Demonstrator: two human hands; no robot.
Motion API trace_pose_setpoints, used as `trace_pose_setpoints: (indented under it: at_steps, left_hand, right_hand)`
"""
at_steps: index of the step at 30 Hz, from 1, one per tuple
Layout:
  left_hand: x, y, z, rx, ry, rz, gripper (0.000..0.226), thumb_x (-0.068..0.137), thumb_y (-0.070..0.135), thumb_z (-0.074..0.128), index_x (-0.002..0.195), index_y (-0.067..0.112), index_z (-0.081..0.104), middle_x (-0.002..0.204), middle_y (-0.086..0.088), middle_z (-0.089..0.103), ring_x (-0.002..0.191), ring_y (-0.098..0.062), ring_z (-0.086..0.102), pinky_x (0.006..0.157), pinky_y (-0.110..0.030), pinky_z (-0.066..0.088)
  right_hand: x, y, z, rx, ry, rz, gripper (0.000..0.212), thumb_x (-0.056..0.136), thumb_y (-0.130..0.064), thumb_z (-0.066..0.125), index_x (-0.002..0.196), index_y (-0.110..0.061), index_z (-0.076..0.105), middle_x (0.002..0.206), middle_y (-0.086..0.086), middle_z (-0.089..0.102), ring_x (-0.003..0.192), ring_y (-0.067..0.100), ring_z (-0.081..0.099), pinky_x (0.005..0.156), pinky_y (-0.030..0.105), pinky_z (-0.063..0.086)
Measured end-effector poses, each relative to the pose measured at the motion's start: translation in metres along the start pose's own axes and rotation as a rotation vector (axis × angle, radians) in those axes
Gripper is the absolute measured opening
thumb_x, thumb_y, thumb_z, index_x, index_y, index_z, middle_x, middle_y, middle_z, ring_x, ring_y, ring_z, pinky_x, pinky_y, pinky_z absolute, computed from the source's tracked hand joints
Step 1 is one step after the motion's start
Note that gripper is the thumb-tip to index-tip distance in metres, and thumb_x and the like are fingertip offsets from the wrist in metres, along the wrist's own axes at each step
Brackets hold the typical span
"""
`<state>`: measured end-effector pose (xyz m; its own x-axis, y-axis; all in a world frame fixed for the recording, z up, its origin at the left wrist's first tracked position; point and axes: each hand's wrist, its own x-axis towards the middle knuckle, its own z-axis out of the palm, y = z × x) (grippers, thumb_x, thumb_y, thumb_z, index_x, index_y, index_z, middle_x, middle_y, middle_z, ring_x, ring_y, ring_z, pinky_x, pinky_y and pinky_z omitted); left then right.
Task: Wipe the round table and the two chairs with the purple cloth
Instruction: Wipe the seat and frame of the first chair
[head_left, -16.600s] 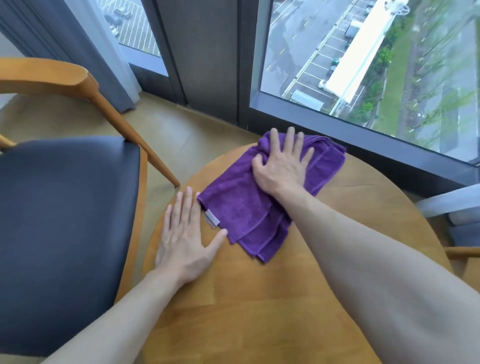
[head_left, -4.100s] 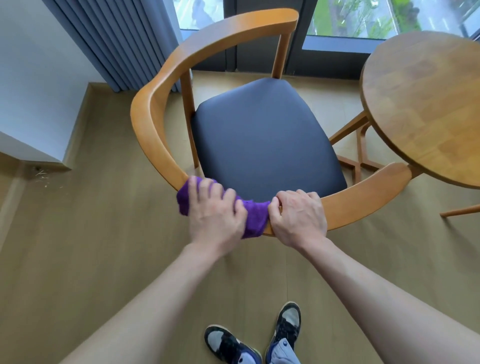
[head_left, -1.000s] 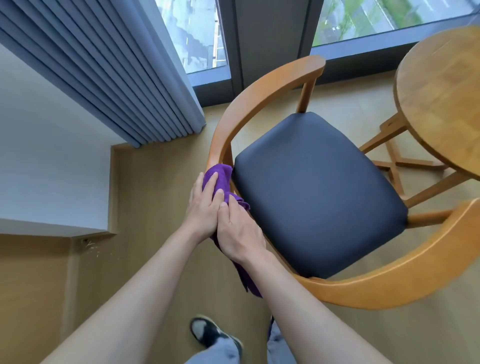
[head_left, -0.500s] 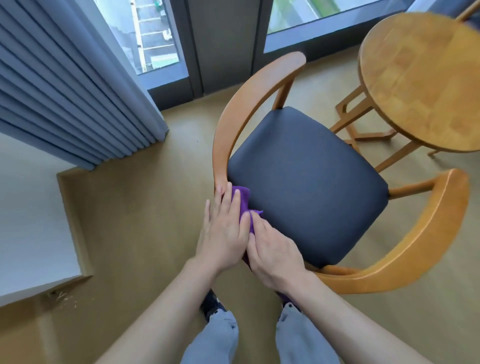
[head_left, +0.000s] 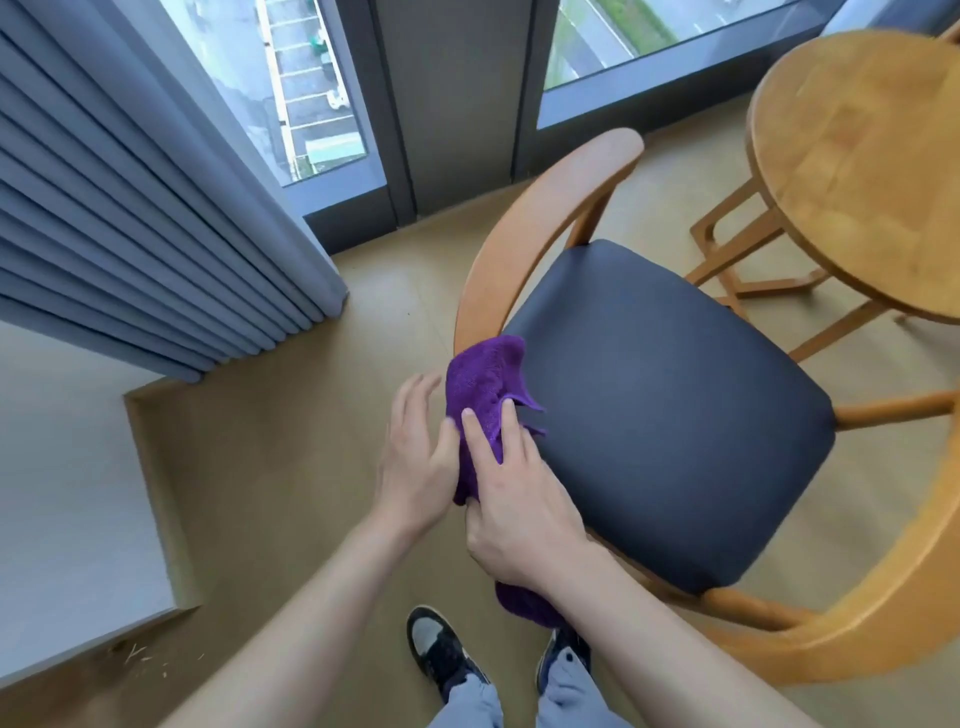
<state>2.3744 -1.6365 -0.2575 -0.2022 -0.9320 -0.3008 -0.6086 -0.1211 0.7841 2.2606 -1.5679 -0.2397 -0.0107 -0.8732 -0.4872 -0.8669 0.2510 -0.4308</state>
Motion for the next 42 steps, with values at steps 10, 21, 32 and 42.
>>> trace_pose_setpoints:
  at_steps: [10,21,32,42]
  left_hand:
    - [-0.005,0.021,0.014,0.073,0.059,-0.015,0.059,0.095,0.024,0.055,0.152,0.019,0.039,0.156,0.003,0.037,0.146,-0.011,0.033,0.121,-0.036,0.029]
    - [0.039,0.041,0.044,0.198,0.206,-0.039,0.077,0.076,0.017,0.058,0.150,0.012,0.037,0.151,-0.007,0.043,0.142,-0.025,0.036,0.120,-0.044,0.029]
    - [0.136,0.076,0.054,0.492,0.082,0.129,0.088,0.080,0.031,0.068,0.157,0.019,0.028,0.170,-0.006,0.016,0.153,-0.026,0.025,0.122,-0.039,0.027]
    - [0.145,0.065,0.059,0.494,0.222,0.223,0.084,0.080,0.047,0.061,0.155,0.029,0.025,0.166,0.004,0.028,0.141,-0.022,0.044,0.116,-0.039,0.037]
  right_hand:
    - [0.161,0.029,-0.056,-0.207,0.418,-0.161,0.068,0.102,-0.046,0.036,0.163,-0.020,0.019,0.172,0.009,0.000,0.158,0.028,-0.004,0.125,0.053,-0.008]
    - [0.160,0.074,-0.068,-0.230,0.344,-0.434,0.069,0.098,-0.064,0.031,0.160,-0.032,0.025,0.172,0.000,0.009,0.158,0.023,-0.003,0.125,0.054,-0.008]
    - [0.230,0.090,-0.130,-0.056,0.484,-0.138,0.074,0.093,-0.065,0.034,0.158,-0.029,0.029,0.171,0.007,0.004,0.157,0.031,-0.009,0.121,0.059,-0.013]
    - [0.279,0.162,-0.211,-0.139,0.572,0.017,0.052,0.101,-0.037,0.043,0.151,-0.022,0.040,0.168,0.010,0.023,0.156,0.034,0.012,0.125,0.056,0.003]
